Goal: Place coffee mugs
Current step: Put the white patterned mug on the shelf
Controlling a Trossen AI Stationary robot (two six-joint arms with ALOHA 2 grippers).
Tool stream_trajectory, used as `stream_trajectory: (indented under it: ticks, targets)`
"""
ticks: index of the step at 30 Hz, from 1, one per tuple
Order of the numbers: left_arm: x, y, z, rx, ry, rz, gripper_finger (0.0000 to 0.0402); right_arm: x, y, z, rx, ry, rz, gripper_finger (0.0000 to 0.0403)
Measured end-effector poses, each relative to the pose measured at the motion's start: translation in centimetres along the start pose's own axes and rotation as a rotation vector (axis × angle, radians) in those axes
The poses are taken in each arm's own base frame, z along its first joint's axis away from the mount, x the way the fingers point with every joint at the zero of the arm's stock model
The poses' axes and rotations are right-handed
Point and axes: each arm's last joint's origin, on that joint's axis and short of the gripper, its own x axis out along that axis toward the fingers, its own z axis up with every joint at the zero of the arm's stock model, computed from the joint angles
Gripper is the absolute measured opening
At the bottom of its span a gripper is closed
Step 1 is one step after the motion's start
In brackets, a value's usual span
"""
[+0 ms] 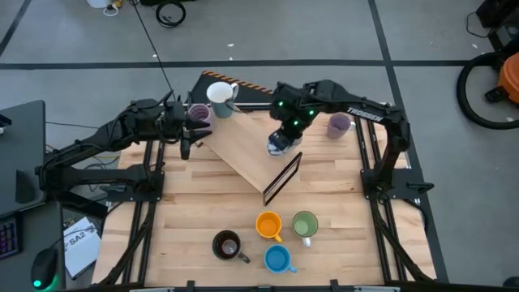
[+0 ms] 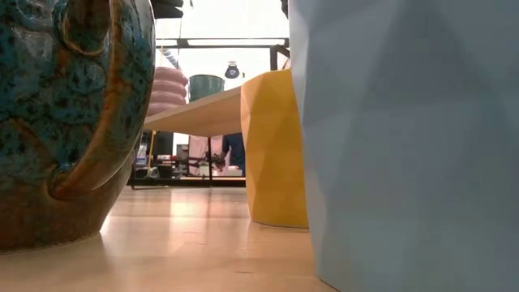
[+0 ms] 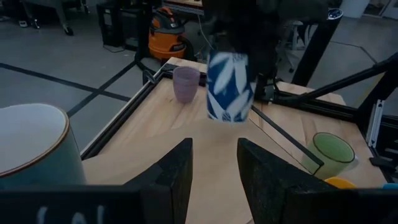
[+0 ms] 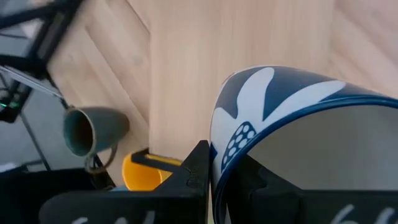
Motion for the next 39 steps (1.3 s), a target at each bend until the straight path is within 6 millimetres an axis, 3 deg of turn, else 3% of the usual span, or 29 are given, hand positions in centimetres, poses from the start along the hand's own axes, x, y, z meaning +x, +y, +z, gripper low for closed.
stream_trajectory:
  ticks: [11,15,20,39]
  targets:
    - [0.0,0.0,0.0,0.009,-0.003,0.0,0.0133,0.9,3.1,0.9,0.052,0.036,-0.129,0.0033]
    - [0.0,0.0,0.1,0.012,-0.006,-0.001,0.0133,2.3,3.9,1.6,0.062,0.006,-0.092,0.0033]
    - [0.0,0.0,0.1,0.008,-0.006,-0.001,0.0133,3.6,3.1,1.5,0.061,0.077,-0.19,0.0033]
    - [0.0,0.0,0.0,0.006,0.002,0.0,0.0133,3.6,1.1,3.1,0.006,0.045,-0.208,0.0036]
